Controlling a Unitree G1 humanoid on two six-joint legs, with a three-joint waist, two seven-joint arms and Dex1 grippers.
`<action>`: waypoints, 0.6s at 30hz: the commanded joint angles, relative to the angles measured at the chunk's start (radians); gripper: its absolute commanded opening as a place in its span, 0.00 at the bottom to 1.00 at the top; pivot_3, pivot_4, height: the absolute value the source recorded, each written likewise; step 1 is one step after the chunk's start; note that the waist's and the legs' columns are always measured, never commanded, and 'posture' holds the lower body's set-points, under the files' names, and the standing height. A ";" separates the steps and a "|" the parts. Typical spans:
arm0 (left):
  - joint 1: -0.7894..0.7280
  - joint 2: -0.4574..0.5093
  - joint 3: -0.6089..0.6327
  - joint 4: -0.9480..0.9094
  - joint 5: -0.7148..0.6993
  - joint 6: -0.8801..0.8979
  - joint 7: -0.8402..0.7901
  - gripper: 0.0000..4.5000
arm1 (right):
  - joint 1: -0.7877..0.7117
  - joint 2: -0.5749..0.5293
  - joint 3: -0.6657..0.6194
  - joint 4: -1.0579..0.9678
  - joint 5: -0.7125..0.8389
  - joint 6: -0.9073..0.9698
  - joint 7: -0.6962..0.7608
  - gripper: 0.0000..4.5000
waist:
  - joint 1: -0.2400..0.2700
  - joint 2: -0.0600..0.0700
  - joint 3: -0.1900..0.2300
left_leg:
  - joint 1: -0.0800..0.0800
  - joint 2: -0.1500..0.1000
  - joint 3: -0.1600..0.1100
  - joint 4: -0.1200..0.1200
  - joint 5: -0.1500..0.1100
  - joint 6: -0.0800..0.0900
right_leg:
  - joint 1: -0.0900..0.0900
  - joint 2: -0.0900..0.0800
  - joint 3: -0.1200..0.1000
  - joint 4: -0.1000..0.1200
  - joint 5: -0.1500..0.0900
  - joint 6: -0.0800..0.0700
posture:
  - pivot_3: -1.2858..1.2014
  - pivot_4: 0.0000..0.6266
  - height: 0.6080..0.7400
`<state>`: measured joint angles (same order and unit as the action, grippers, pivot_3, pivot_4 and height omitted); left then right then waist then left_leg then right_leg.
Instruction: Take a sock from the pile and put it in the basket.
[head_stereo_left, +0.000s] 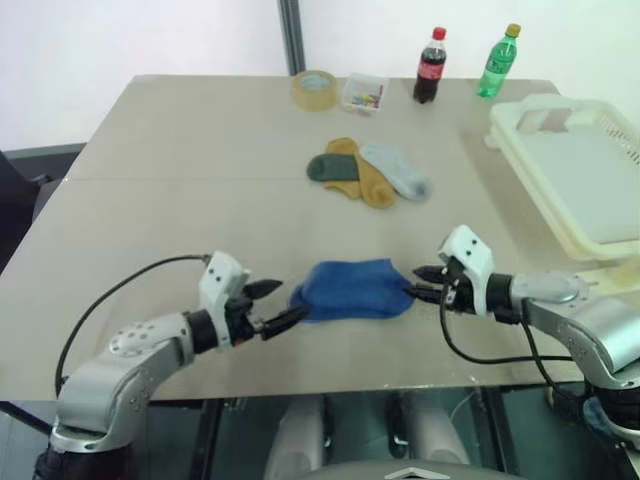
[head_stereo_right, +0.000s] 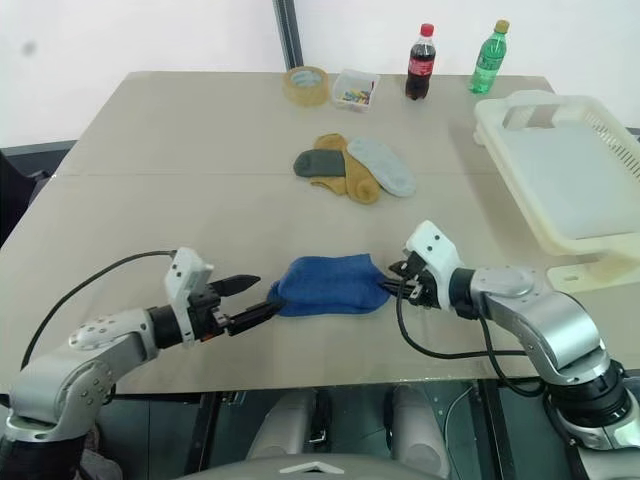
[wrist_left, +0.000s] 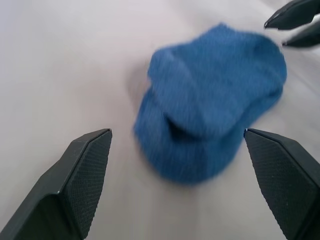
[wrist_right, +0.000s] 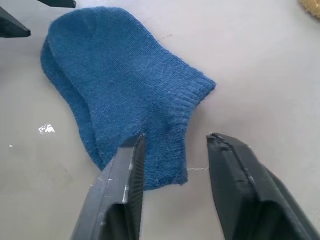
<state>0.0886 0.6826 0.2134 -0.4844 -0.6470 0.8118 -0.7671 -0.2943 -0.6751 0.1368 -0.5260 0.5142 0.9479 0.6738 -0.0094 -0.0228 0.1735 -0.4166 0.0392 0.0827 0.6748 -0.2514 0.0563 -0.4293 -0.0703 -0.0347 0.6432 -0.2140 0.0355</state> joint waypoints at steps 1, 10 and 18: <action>0.023 0.049 0.019 0.013 -0.013 -0.016 -0.058 1.00 | -0.011 -0.031 -0.059 -0.046 0.025 -0.087 0.073 0.02 | 0.000 0.000 0.000 | 0.000 0.000 0.000 0.000 0.000 0.000 | 0.000 0.000 0.000 0.000 0.000 0.000 | 0.52 0.24 1.00; -0.095 0.059 -0.125 0.083 -0.002 0.050 -0.064 1.00 | -0.114 0.120 0.216 0.280 -0.245 -0.420 0.099 0.02 | 0.001 0.000 0.000 | 0.001 0.000 0.000 0.000 0.000 0.000 | 0.000 0.001 -0.001 0.000 0.000 0.000 | 0.52 0.24 1.00; -0.265 -0.003 -0.164 0.141 -0.096 0.145 -0.082 1.00 | -0.114 0.131 0.305 0.436 -0.355 -0.556 0.199 0.02 | 0.003 0.000 -0.001 | 0.001 -0.001 0.000 0.000 0.000 0.000 | 0.002 0.001 0.000 0.000 0.000 0.001 | 0.52 0.24 1.00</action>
<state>-0.1509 0.6917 0.0453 -0.3373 -0.6861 0.9222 -0.8306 -0.4324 -0.5275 0.4193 -0.1044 0.1736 0.3880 0.8361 -0.0069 -0.0229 0.1721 -0.4156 0.0386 0.0826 0.6750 -0.2512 0.0563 -0.4276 -0.0696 -0.0351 0.6433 -0.2136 0.0363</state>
